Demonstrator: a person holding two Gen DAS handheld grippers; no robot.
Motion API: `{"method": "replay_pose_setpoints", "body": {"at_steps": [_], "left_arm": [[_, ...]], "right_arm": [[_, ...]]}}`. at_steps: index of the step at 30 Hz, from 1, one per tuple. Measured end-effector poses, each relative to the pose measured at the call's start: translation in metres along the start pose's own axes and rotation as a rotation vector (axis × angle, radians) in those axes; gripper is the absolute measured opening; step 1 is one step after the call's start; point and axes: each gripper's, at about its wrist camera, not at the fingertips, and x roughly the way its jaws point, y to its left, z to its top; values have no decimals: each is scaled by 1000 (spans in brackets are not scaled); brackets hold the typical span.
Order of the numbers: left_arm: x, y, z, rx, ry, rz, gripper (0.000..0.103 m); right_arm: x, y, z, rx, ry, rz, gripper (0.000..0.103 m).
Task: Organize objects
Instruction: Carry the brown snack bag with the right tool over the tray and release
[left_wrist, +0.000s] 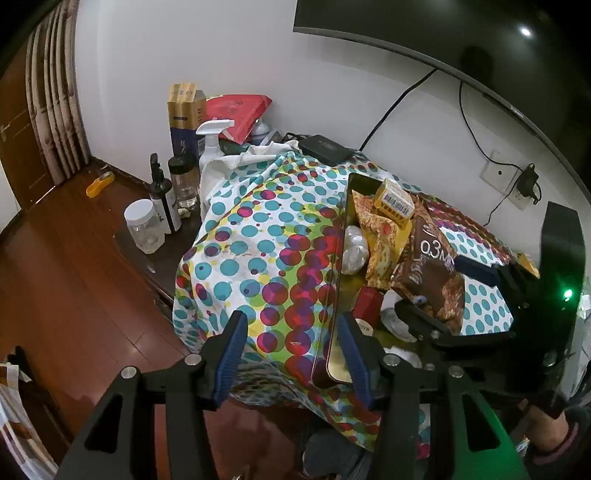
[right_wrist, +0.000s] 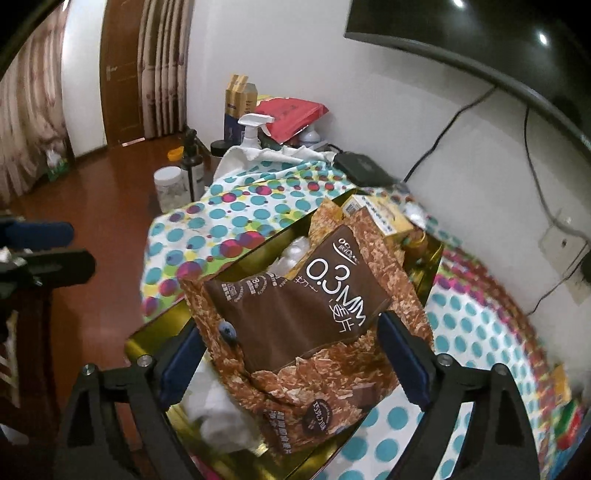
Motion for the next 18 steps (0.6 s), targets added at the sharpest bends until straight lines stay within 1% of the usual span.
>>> {"method": "replay_pose_setpoints", "body": {"at_steps": [1,3,8,12,15,16,18], "left_arm": [[-1,-1,0,-1,-7,5,52],[-2,-2,0,1,-1,8,52],[-4,-4,-4,22,10,20,52],[-6,1,-4,1,6,25,52],[-5,0,-1,10,-4,28,52],[-4,-2,0,23,-4,36,52],[-2,-9,3,47,-6,42,52]], "right_arm": [[-1,0,0,3,-2,10,93],[0,3,-1,2,-3,3,96],[1,12,2,-1,-7,46,98],[-4,15,7,-11,-17,82,98],[-11,10,9,-12,-35,62,98],[-15,5,9,8,-37,72,98],[-20,-3,9,47,-37,60,99]]}}
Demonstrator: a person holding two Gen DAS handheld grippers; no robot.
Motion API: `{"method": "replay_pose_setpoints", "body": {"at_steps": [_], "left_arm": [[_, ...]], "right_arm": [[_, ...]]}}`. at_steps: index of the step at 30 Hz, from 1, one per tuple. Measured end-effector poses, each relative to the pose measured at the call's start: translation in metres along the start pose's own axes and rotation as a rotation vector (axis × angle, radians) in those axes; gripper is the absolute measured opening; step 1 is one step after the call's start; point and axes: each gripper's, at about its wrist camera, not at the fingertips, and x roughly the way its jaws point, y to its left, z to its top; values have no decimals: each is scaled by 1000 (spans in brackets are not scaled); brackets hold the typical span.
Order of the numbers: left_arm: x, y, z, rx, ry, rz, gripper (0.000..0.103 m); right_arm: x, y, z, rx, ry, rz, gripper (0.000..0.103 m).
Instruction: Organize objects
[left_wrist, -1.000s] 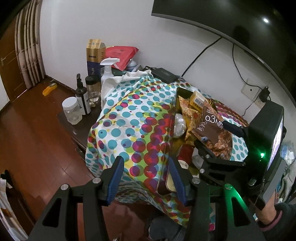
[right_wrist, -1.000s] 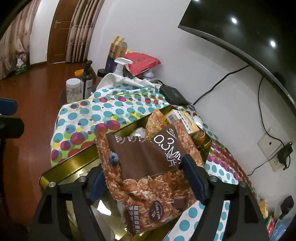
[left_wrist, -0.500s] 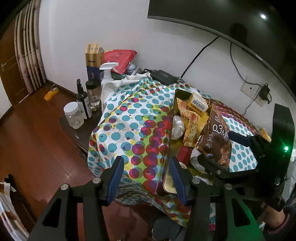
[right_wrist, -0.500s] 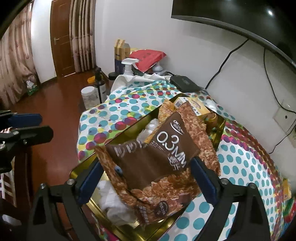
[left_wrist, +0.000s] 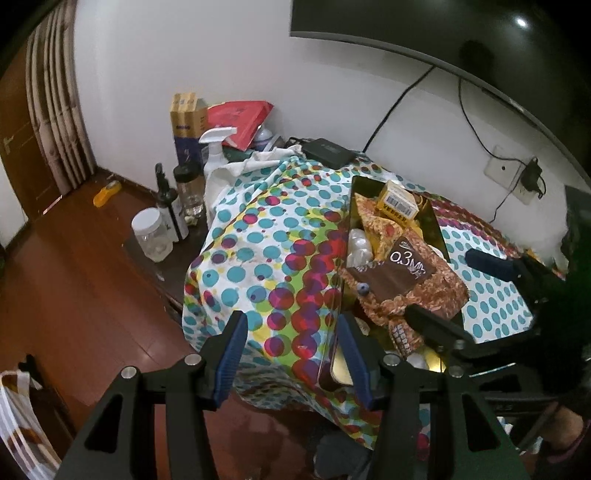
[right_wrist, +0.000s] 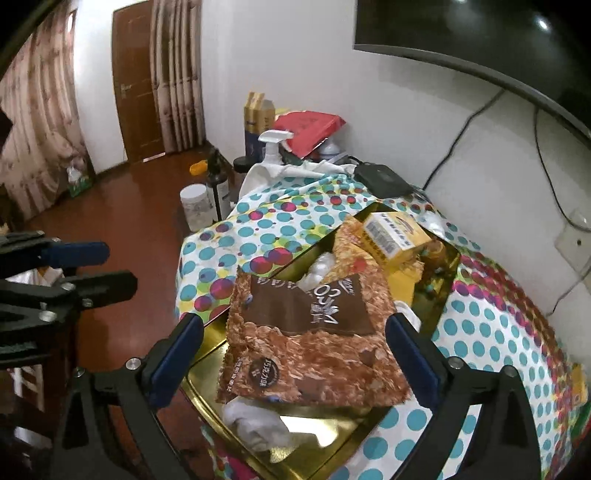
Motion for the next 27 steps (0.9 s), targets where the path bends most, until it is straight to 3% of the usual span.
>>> {"method": "replay_pose_setpoints", "body": {"at_steps": [6,8,13,19,27], "left_arm": [[-4,-25,7,56,-8,-2,54],[-5,-32,6,78,1,-8,61],[-2,-48,3,108,22,-7,61],[3,-63,-2,107,63,-14,67],[7,-85,-8,134,110,17,67]], "right_arm": [[-18,-9,-12,71,37,-43,102],[-27,-12,-21,99,64,-65,103],[-46,-19,-42,147,138,-127,103],[-74,-25,-55,234,165,-82,103],[-81,-26,-70,320,265,-116,103]]}}
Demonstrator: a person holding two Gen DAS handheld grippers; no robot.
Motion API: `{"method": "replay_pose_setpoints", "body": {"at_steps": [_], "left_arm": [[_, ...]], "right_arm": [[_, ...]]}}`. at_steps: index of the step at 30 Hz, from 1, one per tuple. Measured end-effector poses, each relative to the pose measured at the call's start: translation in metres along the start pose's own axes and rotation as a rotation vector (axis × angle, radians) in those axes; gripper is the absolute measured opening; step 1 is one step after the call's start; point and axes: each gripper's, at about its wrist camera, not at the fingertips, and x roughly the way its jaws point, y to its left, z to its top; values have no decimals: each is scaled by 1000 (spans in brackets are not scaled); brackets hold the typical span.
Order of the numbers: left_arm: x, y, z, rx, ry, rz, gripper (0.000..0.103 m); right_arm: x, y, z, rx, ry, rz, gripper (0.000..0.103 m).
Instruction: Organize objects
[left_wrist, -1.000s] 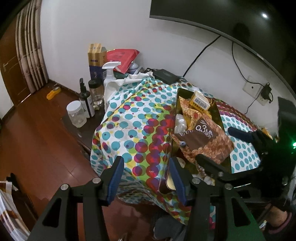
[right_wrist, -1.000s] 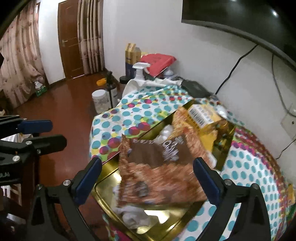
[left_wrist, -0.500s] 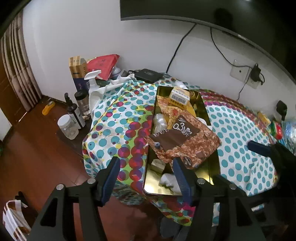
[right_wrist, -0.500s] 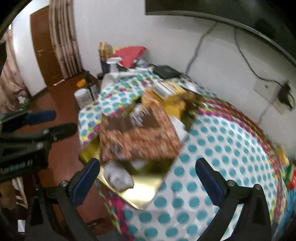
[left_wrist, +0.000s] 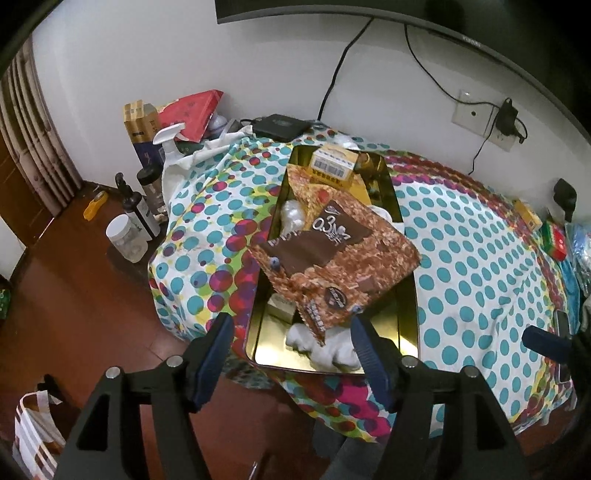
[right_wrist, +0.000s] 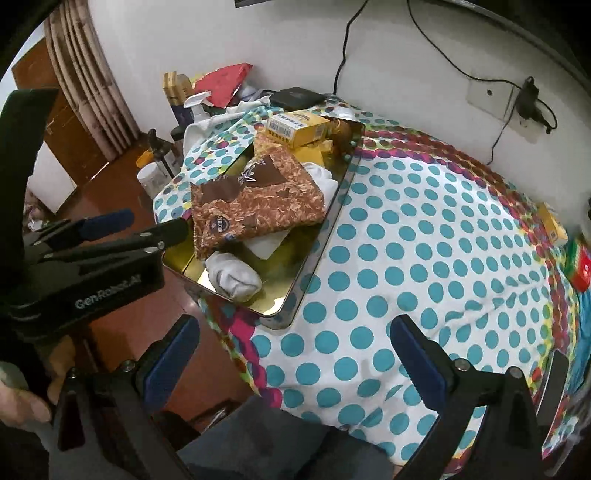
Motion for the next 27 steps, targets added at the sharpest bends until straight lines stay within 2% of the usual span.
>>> {"method": "replay_pose_setpoints", "body": {"at_steps": [4,10,21,27], "left_arm": [[0,-9,-1,26,11,24,67],[-4,-14,-1,20,21,11,67],[-8,-18,4,34,31,71,67],[-3,-16,6,14,50,64,67]], "right_arm": [[2,-2,-1,2,23,-50,103],[2,-2,0,15,74,-45,103],[10,4,4,18,108,-16,103],[13,6,3,7,121,-38,103]]}}
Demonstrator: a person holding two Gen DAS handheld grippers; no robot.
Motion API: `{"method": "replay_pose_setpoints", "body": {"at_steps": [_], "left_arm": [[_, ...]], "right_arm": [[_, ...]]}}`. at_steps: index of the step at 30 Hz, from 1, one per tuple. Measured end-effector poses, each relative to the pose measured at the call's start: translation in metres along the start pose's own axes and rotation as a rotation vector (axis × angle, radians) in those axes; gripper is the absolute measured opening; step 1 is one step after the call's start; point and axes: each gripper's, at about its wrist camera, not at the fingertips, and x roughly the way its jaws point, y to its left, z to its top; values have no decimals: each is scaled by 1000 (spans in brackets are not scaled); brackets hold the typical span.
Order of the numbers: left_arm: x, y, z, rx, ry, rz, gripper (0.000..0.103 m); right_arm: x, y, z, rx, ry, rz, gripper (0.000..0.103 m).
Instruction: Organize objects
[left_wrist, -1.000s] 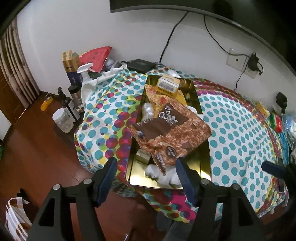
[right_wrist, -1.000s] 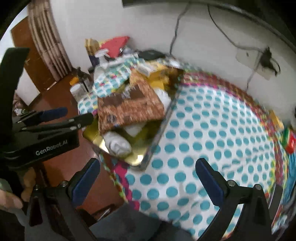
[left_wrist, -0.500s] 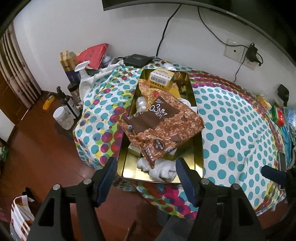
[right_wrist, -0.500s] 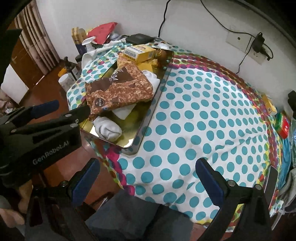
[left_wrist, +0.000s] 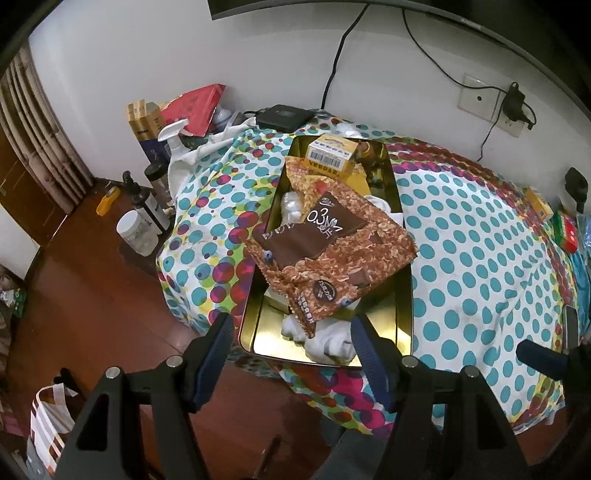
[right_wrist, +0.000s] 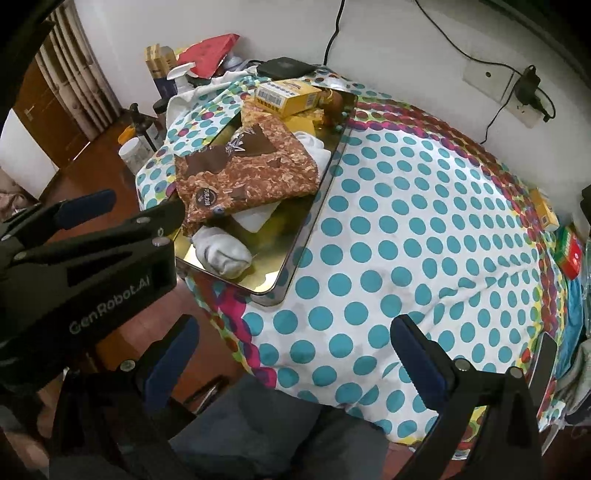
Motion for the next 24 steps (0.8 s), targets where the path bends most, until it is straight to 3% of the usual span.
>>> {"method": "replay_pose_setpoints", "body": {"at_steps": [10,13,18,24], "left_arm": [[23,-2,6,-27,62,-27,67],[24,1,7,-30,58,-47,67],[24,2,6,-34,42,-144,68],[18,-2,11,1,16,-132,68]], "right_arm": [[15,3,7,-6,30,1,103],[19,5,8,-19,42,6,103],[21,9,8,-29,48,21,103],[21,10,8,-40,56,9,103]]}}
